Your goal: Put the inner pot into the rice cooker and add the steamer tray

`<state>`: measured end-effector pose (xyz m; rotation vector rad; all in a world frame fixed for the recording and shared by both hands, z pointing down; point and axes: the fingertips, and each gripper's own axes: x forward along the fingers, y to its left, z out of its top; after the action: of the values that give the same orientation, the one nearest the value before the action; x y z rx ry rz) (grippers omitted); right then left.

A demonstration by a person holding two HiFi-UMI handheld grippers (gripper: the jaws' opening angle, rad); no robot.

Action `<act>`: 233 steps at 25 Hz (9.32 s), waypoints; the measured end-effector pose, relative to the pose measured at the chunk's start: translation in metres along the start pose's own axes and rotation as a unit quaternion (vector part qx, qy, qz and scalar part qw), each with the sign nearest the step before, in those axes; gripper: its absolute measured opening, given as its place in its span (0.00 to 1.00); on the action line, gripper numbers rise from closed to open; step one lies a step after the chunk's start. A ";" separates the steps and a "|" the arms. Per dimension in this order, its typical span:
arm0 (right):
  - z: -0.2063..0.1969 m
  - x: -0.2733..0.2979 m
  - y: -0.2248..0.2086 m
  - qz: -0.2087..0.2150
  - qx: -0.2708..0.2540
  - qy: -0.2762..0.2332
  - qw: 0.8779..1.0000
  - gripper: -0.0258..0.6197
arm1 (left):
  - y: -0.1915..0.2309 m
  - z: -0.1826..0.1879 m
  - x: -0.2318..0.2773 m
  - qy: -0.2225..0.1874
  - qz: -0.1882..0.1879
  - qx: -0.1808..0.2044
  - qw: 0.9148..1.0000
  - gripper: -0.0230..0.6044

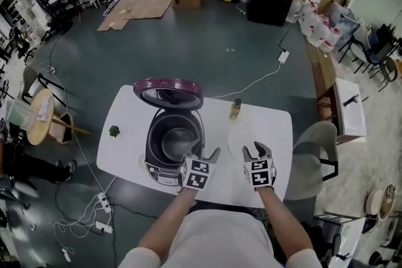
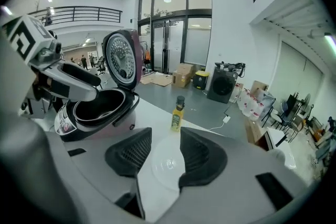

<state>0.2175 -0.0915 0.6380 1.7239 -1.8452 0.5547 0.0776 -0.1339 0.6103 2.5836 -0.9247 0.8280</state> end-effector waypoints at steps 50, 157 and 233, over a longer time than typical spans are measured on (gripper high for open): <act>-0.215 0.151 -0.142 0.068 0.082 0.167 0.980 0.35 | -0.047 -0.155 0.247 0.160 0.014 -0.107 0.981 0.48; 0.041 0.133 0.205 0.136 -0.109 0.088 0.981 0.30 | 0.239 -0.146 -0.044 0.188 0.131 0.044 0.973 0.32; 0.043 -0.120 0.185 0.153 -0.057 -0.118 0.980 0.12 | 0.059 -0.095 -0.241 -0.043 0.114 -0.036 0.992 0.21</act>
<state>0.0326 -0.0096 0.5414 1.4921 -2.2856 0.3644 -0.1538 -0.0194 0.5457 2.5001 -1.2707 0.7283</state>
